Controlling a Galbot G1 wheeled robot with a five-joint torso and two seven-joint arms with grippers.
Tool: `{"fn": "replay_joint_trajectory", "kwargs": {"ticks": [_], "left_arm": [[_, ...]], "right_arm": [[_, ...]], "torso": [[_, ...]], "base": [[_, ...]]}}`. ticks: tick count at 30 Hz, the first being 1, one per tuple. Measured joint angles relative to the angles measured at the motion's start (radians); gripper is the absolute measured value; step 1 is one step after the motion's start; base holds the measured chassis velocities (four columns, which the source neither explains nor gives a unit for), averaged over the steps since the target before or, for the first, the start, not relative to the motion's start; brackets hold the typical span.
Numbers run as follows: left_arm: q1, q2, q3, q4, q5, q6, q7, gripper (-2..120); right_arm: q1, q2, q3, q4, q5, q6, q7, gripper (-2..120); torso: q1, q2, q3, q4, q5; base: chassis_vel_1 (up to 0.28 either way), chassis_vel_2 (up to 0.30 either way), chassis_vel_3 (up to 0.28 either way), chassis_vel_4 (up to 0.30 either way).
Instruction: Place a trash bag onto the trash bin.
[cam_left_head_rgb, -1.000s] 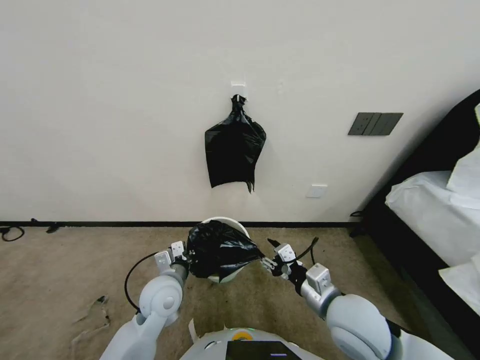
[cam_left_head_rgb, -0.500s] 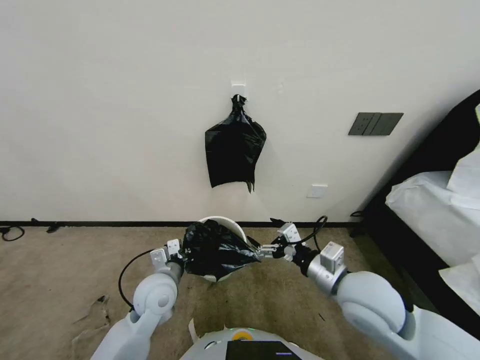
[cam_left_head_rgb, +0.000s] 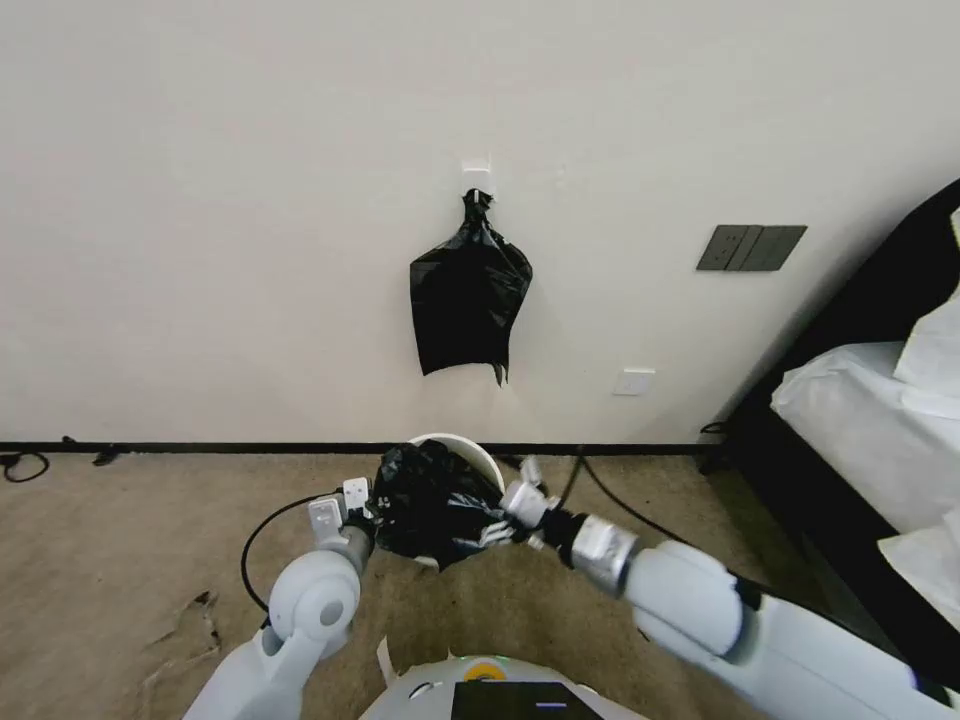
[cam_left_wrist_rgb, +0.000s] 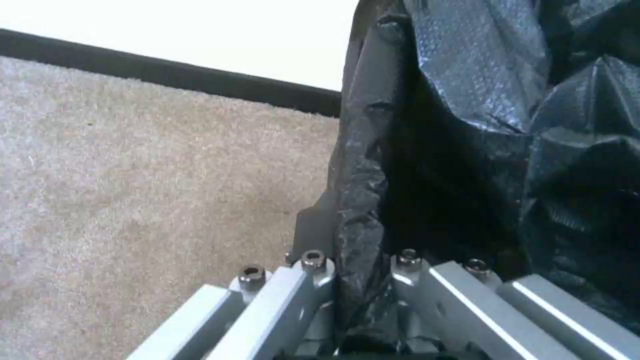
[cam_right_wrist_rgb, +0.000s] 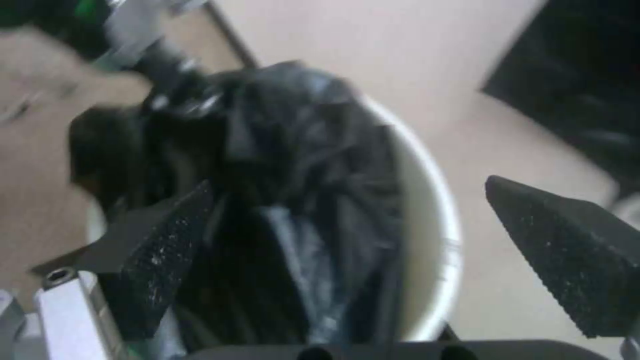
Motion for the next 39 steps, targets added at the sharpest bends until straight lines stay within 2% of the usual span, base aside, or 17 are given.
{"fn": "replay_joint_trajectory", "kwargs": {"ticks": [5,8,12,14,15,21,26,31,32,33,36,37,39], "left_arm": [[0.008,-0.002,0.008,-0.011,0.025,0.004,0.006,1],[0.019,-0.007,0.013,-0.018,0.041,0.005,0.015,1],[0.022,-0.009,0.015,-0.019,0.047,0.005,0.019,1],[0.025,-0.012,0.017,-0.023,0.049,0.004,0.024,1],[0.026,-0.014,0.018,-0.024,0.049,0.003,0.025,1],[0.026,-0.020,0.021,-0.025,0.047,0.000,0.029,1],[0.028,-0.017,0.023,-0.032,0.047,0.000,0.033,1],[0.031,-0.017,0.025,-0.042,0.047,0.000,0.037,1],[0.033,-0.017,0.026,-0.045,0.047,0.000,0.038,1],[0.033,-0.017,0.026,-0.045,0.047,0.000,0.038,1],[0.040,-0.017,0.026,-0.051,0.047,0.001,0.040,1],[0.040,-0.017,0.026,-0.051,0.047,0.001,0.040,1],[0.044,-0.017,0.026,-0.054,0.047,0.001,0.042,1]], "right_arm": [[0.055,0.036,-0.085,-0.053,-0.104,0.015,-0.018,100],[0.090,0.050,-0.125,-0.085,-0.170,0.027,-0.037,95],[0.098,0.052,-0.136,-0.096,-0.192,0.032,-0.044,93],[0.102,0.049,-0.147,-0.118,-0.264,0.054,-0.055,92],[0.100,0.043,-0.148,-0.122,-0.290,0.063,-0.061,88],[0.095,0.015,-0.151,-0.123,-0.337,0.077,-0.089,76],[0.092,-0.004,-0.160,-0.128,-0.371,0.083,-0.101,73],[0.096,-0.007,-0.172,-0.132,-0.390,0.084,-0.101,62],[0.097,-0.006,-0.174,-0.135,-0.396,0.086,-0.100,55],[0.097,-0.006,-0.174,-0.135,-0.396,0.086,-0.100,55],[0.099,-0.002,-0.179,-0.144,-0.410,0.098,-0.098,37],[0.099,-0.002,-0.179,-0.144,-0.410,0.098,-0.098,37],[0.102,0.001,-0.180,-0.146,-0.418,0.108,-0.099,28]], "torso": [[0.000,0.000,0.000,0.0000,0.0002],[0.000,0.000,0.000,0.0001,0.0002],[0.000,0.000,0.000,0.0000,0.0002],[0.000,0.000,0.000,0.0000,0.0003],[0.000,0.000,0.000,0.0000,0.0003],[0.000,0.000,0.000,-0.0001,0.0002],[0.000,0.000,0.000,-0.0001,0.0003],[0.000,0.000,0.000,-0.0001,0.0003],[0.000,0.000,0.000,0.0000,0.0003],[0.000,0.000,0.000,0.0000,0.0003],[0.000,0.000,0.000,0.0000,0.0003],[0.000,0.000,0.000,0.0000,0.0003],[0.000,0.000,0.000,0.0000,0.0002]], "base": [[0.000,0.000,0.000,0.000],[0.000,0.000,0.000,0.000],[0.000,0.000,0.000,0.000],[0.000,0.000,0.000,0.000],[0.000,0.000,0.000,0.000],[0.000,0.000,0.000,0.000],[0.000,0.000,0.000,0.000],[0.000,0.000,0.000,0.000],[0.000,0.000,0.000,0.000],[0.000,0.000,0.000,0.000],[0.000,0.000,0.000,0.000],[0.000,0.000,0.000,0.000],[0.000,0.000,0.000,0.000]]}}
